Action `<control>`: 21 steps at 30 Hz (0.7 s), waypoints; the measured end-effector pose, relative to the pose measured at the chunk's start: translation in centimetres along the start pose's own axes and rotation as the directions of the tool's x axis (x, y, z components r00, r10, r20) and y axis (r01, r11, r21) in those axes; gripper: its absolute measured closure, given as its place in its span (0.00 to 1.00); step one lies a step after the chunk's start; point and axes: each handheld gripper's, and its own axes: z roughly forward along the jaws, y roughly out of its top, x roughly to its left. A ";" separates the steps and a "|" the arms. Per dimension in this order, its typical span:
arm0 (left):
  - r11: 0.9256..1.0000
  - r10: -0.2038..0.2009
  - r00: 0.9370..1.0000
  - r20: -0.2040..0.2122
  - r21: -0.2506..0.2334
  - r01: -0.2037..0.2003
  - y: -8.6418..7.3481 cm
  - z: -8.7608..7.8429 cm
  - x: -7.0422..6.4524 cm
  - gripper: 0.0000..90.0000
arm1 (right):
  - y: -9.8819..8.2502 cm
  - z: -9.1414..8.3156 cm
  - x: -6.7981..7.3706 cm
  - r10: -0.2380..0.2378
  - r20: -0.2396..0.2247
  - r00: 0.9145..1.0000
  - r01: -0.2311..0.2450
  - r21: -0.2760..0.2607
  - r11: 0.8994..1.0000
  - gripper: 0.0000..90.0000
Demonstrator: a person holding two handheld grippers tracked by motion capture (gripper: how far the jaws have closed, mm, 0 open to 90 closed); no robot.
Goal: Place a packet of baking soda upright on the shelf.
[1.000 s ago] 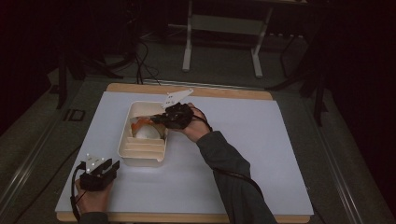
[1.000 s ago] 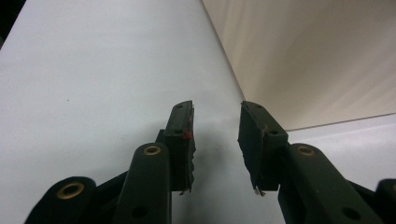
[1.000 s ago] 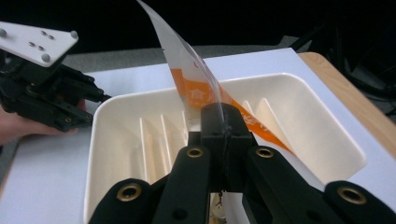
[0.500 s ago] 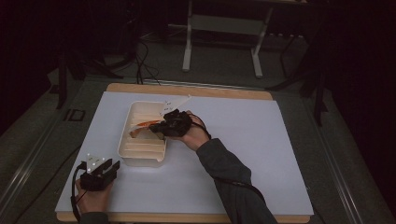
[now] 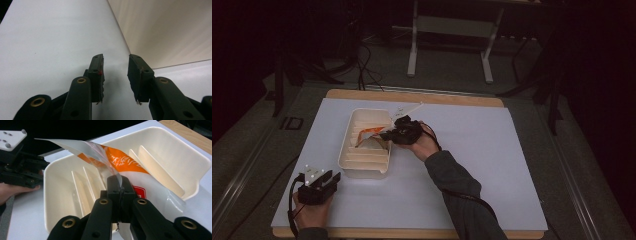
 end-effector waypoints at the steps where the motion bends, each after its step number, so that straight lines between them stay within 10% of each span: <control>1: 1.000 0.000 1.000 -0.001 0.001 0.000 0.0 0.0 0.0 0.72 | 0.1 0.0 0.1 -0.001 -0.007 1.000 0.001 -0.002 1.000 0.99; 11: 1.000 0.000 1.000 -0.002 -0.005 0.000 0.0 0.0 0.0 0.72 | 2.2 -1.0 2.6 -0.137 0.022 0.990 0.137 0.011 0.991 0.74; 21: 1.000 0.002 1.000 -0.003 -0.001 -0.002 0.0 0.0 0.0 0.72 | 2.7 -3.8 1.9 -0.093 0.069 0.993 0.098 -0.075 0.992 0.59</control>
